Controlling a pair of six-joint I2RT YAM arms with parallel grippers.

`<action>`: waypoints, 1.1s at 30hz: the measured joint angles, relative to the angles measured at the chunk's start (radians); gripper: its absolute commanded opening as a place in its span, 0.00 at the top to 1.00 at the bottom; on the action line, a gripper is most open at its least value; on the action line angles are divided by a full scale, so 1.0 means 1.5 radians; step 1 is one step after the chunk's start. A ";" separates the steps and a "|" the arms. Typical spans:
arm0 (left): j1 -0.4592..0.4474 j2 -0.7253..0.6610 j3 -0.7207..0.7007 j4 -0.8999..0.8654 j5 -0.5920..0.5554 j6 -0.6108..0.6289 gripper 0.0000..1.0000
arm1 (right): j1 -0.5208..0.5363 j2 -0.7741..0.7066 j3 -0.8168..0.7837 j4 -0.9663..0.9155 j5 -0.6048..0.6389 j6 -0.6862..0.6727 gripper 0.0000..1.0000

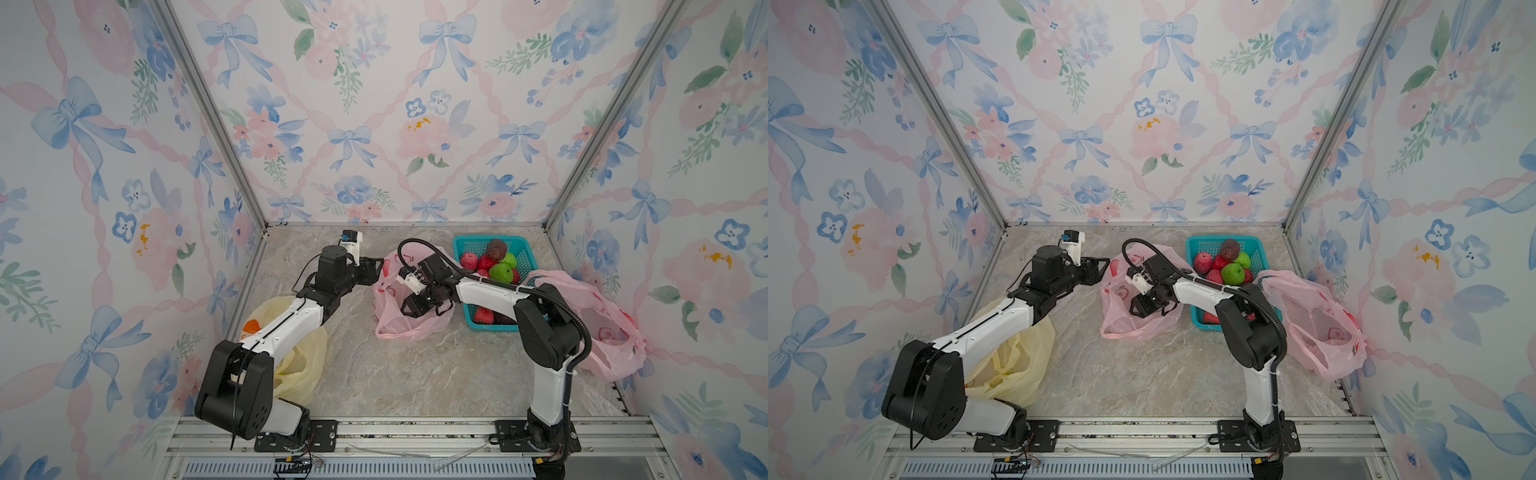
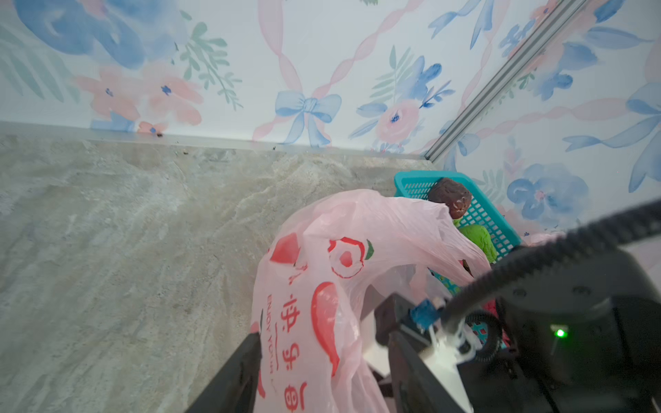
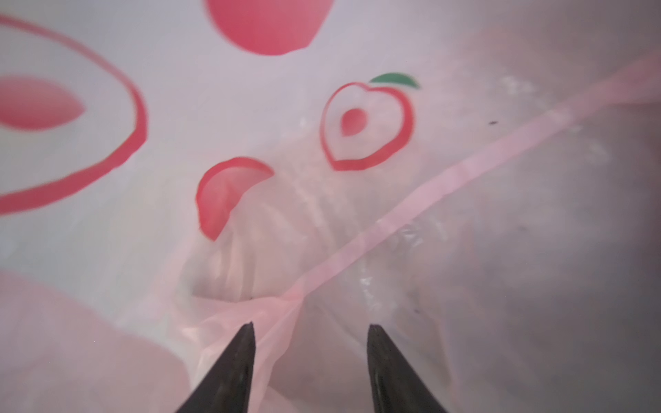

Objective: Untie the knot of a plastic bag & take out the apple
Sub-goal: Adjust the plastic bag at the center of the board.

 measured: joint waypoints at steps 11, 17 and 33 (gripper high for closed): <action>0.009 -0.034 0.005 -0.053 -0.036 0.019 0.41 | 0.133 -0.029 0.010 -0.165 -0.010 -0.147 0.47; 0.009 -0.004 0.007 -0.049 -0.046 0.033 0.42 | 0.036 -0.145 -0.075 -0.074 0.049 -0.044 0.42; -0.002 0.138 0.052 -0.054 -0.080 0.034 0.52 | 0.144 -0.055 -0.005 0.003 0.307 0.075 0.40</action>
